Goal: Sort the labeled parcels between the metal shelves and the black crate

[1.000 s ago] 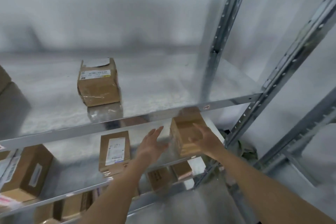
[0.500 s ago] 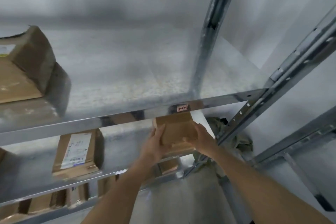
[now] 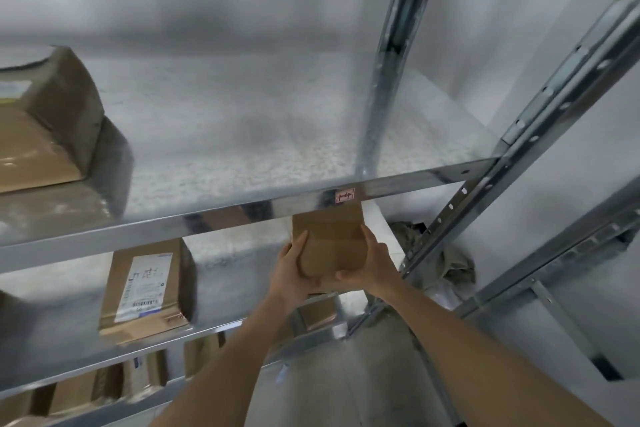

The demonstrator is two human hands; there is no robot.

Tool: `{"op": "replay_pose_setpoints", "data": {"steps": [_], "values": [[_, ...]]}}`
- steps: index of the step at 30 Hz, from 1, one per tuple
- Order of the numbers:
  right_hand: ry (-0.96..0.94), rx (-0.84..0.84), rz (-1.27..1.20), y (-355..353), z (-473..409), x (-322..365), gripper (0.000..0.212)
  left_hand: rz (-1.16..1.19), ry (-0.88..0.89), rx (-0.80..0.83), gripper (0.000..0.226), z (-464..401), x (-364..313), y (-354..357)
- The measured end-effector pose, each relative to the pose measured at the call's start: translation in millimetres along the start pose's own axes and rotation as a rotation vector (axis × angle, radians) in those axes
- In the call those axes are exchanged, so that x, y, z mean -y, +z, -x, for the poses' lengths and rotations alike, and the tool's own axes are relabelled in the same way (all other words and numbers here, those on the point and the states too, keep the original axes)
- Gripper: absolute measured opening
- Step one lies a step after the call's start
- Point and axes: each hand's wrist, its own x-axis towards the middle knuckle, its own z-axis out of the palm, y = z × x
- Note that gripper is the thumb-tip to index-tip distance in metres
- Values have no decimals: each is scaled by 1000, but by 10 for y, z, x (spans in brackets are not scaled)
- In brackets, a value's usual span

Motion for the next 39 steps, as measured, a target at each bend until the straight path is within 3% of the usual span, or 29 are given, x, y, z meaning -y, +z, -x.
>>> {"op": "replay_pose_setpoints", "data": {"steps": [4, 7, 10, 16, 20, 22, 25, 30, 35, 39], "values": [[56, -31, -23, 40, 329, 163, 130, 85, -18, -53, 115, 290, 30, -160], [57, -53, -65, 93, 665, 279, 119, 177, -84, -78, 116, 597, 7, -351], [25, -101, -213, 164, 1117, 413, 95, 212, -74, -64, 105, 1005, 7, -586], [-16, -135, -427, 278, 2035, 760, 77, 360, -8, -82, 82, 1875, -9, -1101], [-85, -108, -487, 284, 2624, 1020, 98, 439, 0, -107, 68, 2360, -132, -1434], [-96, -90, -507, 275, 2852, 1141, 108, 442, 10, -127, 73, 2584, -213, -1600], [-98, -94, -557, 240, 3206, 1349, 86, 418, 32, -105, 91, 2884, -304, -1805], [-109, -90, -594, 194, 3667, 1607, 108, 462, 100, -125, 62, 3433, -482, -2057], [-203, -126, -489, 229, 4114, 1759, 62, 457, 116, -274, 52, 3980, -480, -2294], [-330, -14, -503, 334, 4552, 1819, 88, 479, 144, -317, 54, 4508, -366, -2448]]}}
